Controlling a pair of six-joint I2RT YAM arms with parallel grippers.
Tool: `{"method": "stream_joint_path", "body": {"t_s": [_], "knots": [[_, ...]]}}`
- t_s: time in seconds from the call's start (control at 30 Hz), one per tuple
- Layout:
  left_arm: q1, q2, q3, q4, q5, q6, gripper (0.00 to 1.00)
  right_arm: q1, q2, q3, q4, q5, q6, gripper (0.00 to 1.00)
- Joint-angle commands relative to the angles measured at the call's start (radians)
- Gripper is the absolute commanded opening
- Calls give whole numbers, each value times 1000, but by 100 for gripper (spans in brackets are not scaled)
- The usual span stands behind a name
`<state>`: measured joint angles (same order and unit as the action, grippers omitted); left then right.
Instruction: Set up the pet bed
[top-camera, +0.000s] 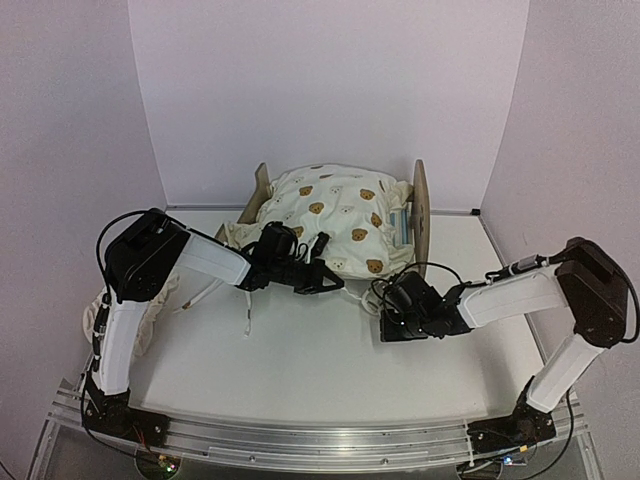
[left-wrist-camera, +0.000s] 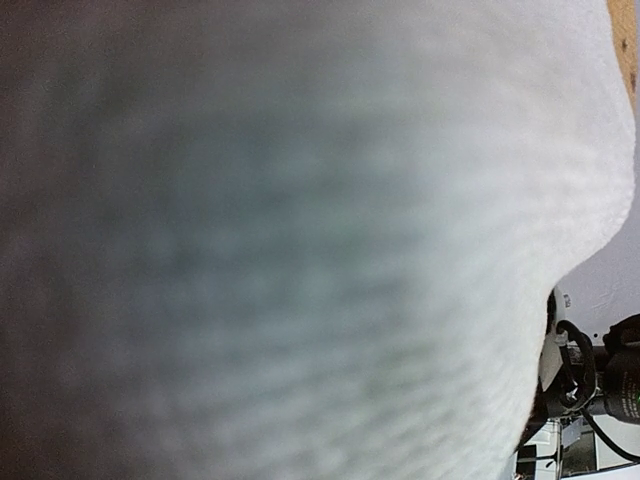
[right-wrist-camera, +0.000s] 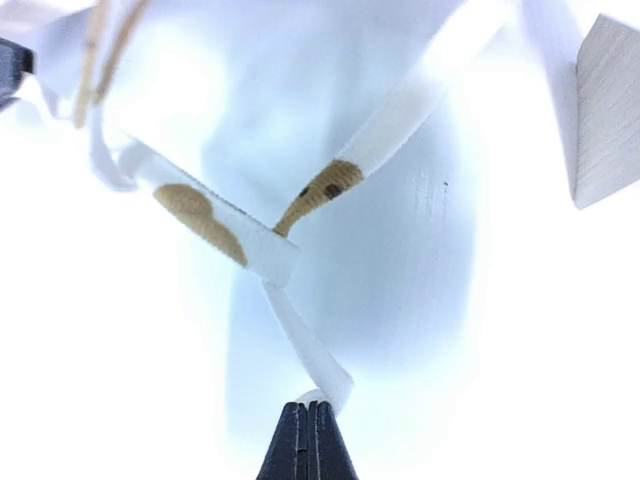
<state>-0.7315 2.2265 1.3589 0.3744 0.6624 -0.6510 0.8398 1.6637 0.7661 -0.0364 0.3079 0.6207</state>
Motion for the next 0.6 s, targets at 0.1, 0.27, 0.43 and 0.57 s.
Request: {"method": "stream_joint_path", "body": {"t_s": [0.1,0.27,0.43,0.57], "knots": [[11,-27,-62,-85,-52,-20,0,-41,-145,-41,-72,-1,-19,0],[11,-80,-92,-91,-89,-13,0,-111,-230,-60,-121,-5,-39,0],[11,-121,-130,-84,-105,-18,0,-163,-325,-61,-173,13,-65,0],[9,-133,-149,-77,-106,-26,0,-205,-398,-54,-224,45,-88,0]]}}
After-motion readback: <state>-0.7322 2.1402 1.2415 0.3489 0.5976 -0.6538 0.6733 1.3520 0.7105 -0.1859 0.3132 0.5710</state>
